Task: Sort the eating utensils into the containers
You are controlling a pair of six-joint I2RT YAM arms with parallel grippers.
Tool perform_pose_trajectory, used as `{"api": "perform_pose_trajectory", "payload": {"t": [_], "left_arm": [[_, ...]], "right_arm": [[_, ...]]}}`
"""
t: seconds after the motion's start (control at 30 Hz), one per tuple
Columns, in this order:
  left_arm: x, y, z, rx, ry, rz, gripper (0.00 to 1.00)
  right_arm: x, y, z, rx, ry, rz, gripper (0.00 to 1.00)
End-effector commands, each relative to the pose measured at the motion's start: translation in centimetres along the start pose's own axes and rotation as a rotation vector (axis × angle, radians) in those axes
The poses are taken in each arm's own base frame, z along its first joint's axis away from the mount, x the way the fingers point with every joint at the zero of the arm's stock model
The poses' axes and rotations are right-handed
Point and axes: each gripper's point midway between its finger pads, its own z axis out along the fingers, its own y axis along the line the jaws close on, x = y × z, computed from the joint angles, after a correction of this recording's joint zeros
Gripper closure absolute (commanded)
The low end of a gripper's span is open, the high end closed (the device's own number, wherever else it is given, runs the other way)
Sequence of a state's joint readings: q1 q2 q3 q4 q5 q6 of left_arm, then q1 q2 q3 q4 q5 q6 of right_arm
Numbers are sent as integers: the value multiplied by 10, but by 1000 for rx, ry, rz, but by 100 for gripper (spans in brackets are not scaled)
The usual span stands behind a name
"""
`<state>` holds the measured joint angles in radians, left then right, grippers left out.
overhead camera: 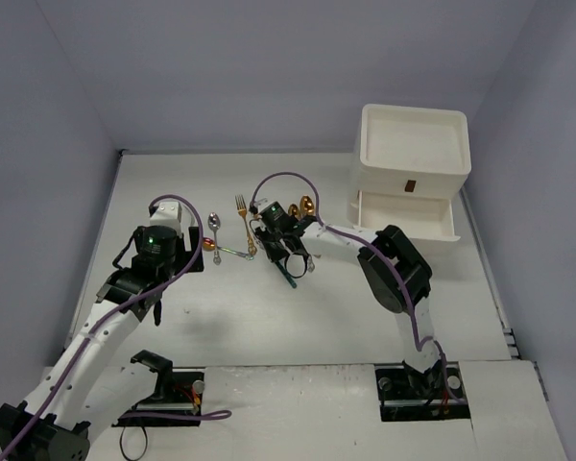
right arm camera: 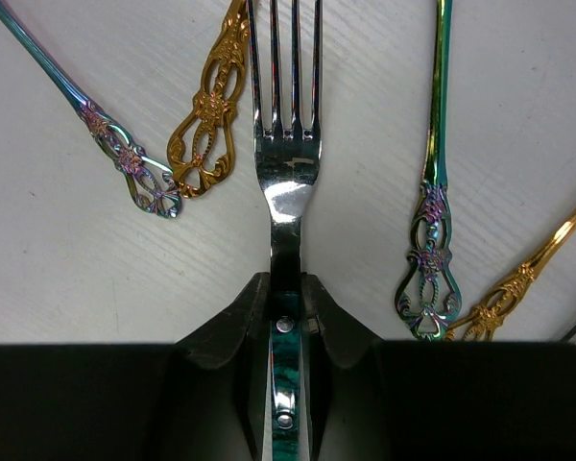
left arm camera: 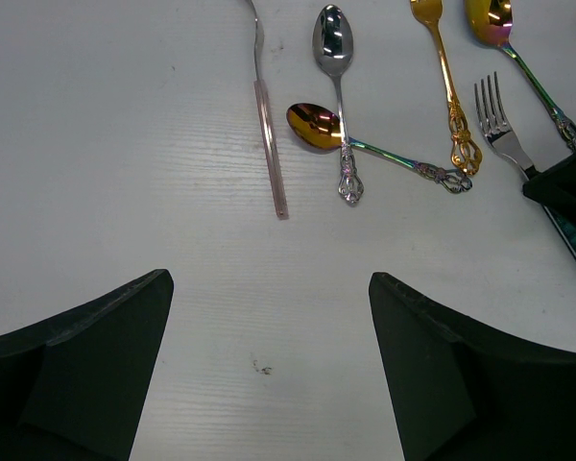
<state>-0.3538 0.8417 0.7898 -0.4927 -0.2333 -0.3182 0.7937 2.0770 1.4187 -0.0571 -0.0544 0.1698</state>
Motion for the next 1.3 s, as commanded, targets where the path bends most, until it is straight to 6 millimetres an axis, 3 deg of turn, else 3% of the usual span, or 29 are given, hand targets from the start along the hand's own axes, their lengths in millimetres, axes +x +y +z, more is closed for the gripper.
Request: {"api": "perform_pose_trajectory", "payload": {"t": [0.0, 0.13, 0.23, 0.4, 0.5, 0.67, 0.83, 1.1, 1.27], "left_arm": [[-21, -5, -4, 15, -58, -23, 19], [-21, -5, -4, 14, -59, -23, 19], [-21, -5, -4, 14, -59, -25, 19], [-22, -5, -4, 15, -58, -29, 19], [-21, -6, -3, 17, -55, -28, 19], [-21, -8, -2, 27, -53, -27, 19], [-21, -9, 0, 30, -47, -26, 19], [-19, -9, 0, 30, -41, -23, 19], [-19, -7, 0, 18, -43, -21, 19]], "right_arm": [[-63, 7, -67, -2, -195, 12, 100], [-90, -9, -126, 65, -337, 102, 100], [-103, -32, -170, 117, -445, 244, 100], [-86, -85, -224, 225, -581, 548, 100], [-74, -121, -273, 278, -732, 765, 100], [-41, -173, -316, 377, -919, 1080, 100], [-14, -215, -331, 408, -1036, 1351, 100], [5, -266, -309, 459, -1058, 1647, 100], [9, -290, -298, 506, -1050, 1731, 100]]}}
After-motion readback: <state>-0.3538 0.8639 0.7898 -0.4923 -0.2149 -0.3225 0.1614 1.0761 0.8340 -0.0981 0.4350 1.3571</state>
